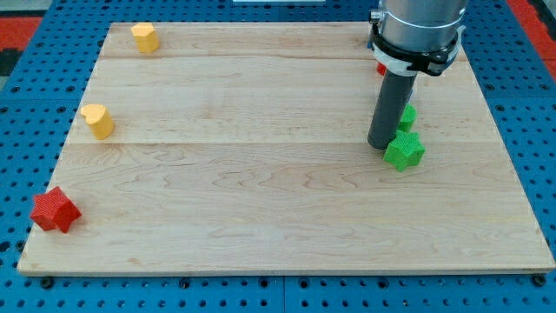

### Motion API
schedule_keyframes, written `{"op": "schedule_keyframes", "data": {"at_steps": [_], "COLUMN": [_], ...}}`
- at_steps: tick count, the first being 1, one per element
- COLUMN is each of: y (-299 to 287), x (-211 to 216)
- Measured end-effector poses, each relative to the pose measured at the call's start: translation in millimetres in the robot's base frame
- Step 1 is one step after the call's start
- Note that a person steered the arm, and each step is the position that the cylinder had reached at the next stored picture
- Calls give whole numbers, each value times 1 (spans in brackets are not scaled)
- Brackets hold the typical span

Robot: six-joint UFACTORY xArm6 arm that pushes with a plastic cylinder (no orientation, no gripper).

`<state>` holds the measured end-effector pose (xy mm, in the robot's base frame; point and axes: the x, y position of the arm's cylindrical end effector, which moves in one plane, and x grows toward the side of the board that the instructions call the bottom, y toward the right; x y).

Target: Push the red star into the green star

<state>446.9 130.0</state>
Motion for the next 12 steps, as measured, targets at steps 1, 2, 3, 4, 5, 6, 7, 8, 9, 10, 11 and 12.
{"op": "schedule_keyframes", "data": {"at_steps": [1,2,3,4,5,6,7,8,9,10,11,12], "y": [-10,-81,-160,-225,-298,-364,-408,-434,-431,-425,-387,-308], "x": [0,-2,2,7,7,7,7,17,55,102,104,123]}}
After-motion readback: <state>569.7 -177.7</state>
